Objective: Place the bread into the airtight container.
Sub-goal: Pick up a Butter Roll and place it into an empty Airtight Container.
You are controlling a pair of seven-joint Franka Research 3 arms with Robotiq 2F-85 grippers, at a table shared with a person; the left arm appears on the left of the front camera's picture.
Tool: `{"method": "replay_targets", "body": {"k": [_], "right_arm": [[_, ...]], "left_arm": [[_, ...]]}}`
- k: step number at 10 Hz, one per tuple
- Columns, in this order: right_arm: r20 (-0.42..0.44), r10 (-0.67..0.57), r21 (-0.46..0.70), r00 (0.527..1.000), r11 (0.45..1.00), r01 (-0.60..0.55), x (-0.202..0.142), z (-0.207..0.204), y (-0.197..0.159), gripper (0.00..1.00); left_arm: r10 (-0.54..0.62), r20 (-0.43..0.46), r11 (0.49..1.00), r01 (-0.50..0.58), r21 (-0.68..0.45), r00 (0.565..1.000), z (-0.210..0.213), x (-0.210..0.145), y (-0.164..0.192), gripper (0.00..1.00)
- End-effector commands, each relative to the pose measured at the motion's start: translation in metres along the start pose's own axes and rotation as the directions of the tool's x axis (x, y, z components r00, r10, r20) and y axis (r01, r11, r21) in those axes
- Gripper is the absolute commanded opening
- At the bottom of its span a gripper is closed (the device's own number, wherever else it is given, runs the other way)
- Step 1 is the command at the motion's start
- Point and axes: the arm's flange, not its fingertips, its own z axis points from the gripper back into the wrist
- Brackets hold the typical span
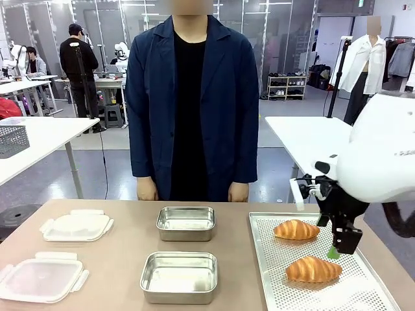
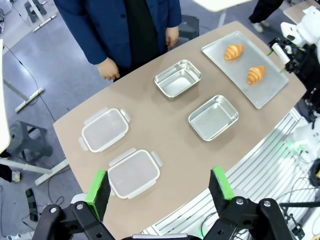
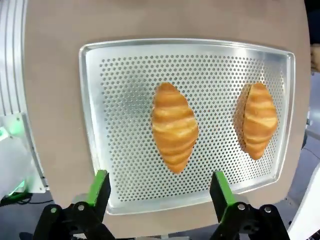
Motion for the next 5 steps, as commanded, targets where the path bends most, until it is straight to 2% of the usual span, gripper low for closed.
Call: {"method": "replay_targets", "body": {"k": [1,5], "right_arm": [[-0.001,0.011,-0.021,1.000,1.000,-0.011,0.003,-0.027,-0.021,1.00],[-0.063,-0.002,-0.039,0.998,0.999,-0.001,0.001,-0.064,-0.035,1.00]], "left_arm": [[-0.014,-0.005,1.000,0.014,-0.002,1.000,0.000,0.000,0.000,1.00],[-0.014,-0.005,1.000,0.014,-0.002,1.000,0.000,0.000,0.000,1.00]]}}
